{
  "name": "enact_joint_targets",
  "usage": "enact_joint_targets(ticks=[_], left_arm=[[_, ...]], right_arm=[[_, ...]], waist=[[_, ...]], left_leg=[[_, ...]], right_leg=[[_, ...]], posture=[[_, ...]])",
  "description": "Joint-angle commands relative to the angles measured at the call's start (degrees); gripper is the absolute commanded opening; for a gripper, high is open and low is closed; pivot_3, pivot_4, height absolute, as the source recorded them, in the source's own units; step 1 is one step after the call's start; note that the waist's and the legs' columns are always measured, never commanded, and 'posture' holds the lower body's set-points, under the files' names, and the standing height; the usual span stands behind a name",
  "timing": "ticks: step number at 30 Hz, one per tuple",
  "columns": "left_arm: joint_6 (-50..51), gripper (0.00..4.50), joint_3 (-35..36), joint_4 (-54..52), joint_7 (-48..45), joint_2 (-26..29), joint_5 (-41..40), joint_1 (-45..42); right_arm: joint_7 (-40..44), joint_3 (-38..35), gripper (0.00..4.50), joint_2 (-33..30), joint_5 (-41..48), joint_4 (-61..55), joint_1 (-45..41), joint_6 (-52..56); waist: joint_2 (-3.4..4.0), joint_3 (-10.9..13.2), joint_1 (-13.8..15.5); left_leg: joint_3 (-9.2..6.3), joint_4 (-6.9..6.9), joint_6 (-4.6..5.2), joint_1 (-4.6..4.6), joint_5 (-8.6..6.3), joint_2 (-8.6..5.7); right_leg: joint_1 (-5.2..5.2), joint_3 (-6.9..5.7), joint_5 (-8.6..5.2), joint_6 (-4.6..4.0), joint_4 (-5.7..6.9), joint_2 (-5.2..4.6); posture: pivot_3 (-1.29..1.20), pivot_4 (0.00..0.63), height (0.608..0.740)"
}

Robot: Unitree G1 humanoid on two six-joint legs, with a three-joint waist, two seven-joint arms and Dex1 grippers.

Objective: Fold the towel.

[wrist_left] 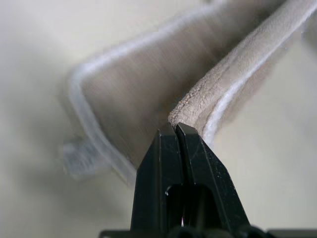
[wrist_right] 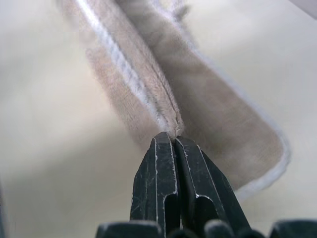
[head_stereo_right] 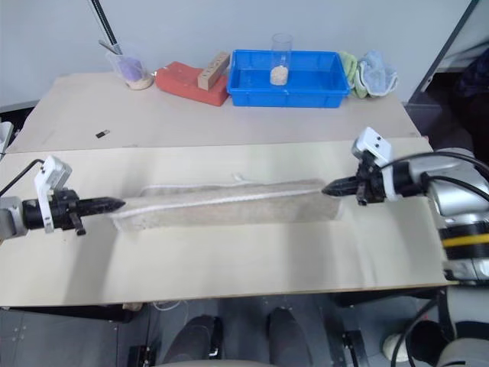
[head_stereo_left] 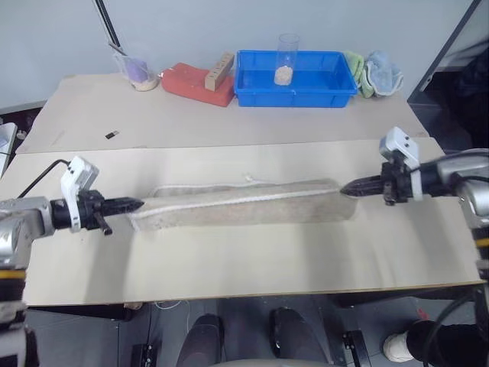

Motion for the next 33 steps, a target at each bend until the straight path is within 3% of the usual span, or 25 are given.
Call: enact_joint_targets(ticks=[1,10,11,15,22,24,28,33], left_arm=[[-1.75,0.00,-2.32,5.39,0.13,-1.03,2.60,-4.74],[-5.45,0.00,-4.67,11.70,1.46,-3.89,6.54,-8.71],[-5.85,0.00,-4.24,12.65,2.57,-4.30,6.87,-9.29],[-7.57,1.34,-2.87,14.91,5.04,-5.40,7.34,-10.88],[-11.80,4.40,-0.30,16.31,7.29,-4.84,7.64,-12.41],[-11.83,4.50,0.93,13.82,6.38,-4.26,6.43,-12.26],[-12.45,4.50,0.53,-3.47,-0.29,-1.32,3.67,-5.85],[-13.58,4.50,-1.13,-20.05,-2.85,-1.19,1.73,1.08]], right_arm=[[-0.66,0.31,0.02,1.03,-1.91,6.01,-4.03,0.02],[-1.66,1.07,0.02,4.31,-4.52,13.37,-8.04,-0.50],[-2.77,0.54,0.34,4.83,-4.69,14.02,-8.47,-0.92],[-5.88,-1.67,1.63,6.11,-4.34,15.16,-9.13,-2.32],[-11.99,-6.02,4.04,6.06,-3.80,12.49,-8.40,-4.72],[-12.32,-7.79,4.43,4.83,-2.90,8.64,-6.16,-4.68],[-15.27,-14.05,4.43,1.88,-0.03,-7.48,6.04,-2.14],[-22.15,-17.86,4.43,3.25,0.69,-19.44,19.27,-0.73]], waist=[[0.00,0.00,0.12],[0.00,0.00,-0.21],[0.00,0.00,-0.21],[0.00,0.00,-0.13],[0.00,0.00,-0.02],[0.00,0.00,0.00],[0.00,-0.01,0.26],[0.01,-0.02,0.40]], left_leg=[[-0.01,0.00,0.00,-0.03,0.00,0.00],[0.01,0.00,0.01,-0.13,0.00,0.01],[0.01,0.01,0.01,-0.11,0.00,0.01],[-0.01,0.01,0.01,-0.12,0.00,0.01],[-0.02,0.02,0.00,-0.15,0.00,-0.02],[-0.03,0.02,0.00,-0.16,0.00,-0.02],[-0.24,0.01,0.00,-0.52,0.00,0.02],[-0.58,0.03,0.01,-0.55,-0.05,0.03]], right_leg=[[-0.02,-0.01,0.00,0.00,-0.02,0.00],[-0.12,0.00,0.01,0.01,-0.02,-0.03],[-0.12,0.00,0.01,0.01,0.02,-0.03],[-0.14,0.00,0.01,0.01,0.07,-0.03],[-0.14,0.00,0.01,0.02,0.05,-0.10],[-0.15,0.00,0.01,0.02,0.05,-0.10],[-0.29,-0.14,0.04,0.06,0.16,-0.09],[-0.26,0.03,0.10,0.19,0.04,-0.23]], posture=[[0.00,0.150,0.740],[0.00,0.150,0.740],[0.00,0.150,0.740],[0.00,0.150,0.740],[0.00,0.150,0.740],[0.00,0.150,0.740],[0.00,0.150,0.740],[0.00,0.150,0.740]])
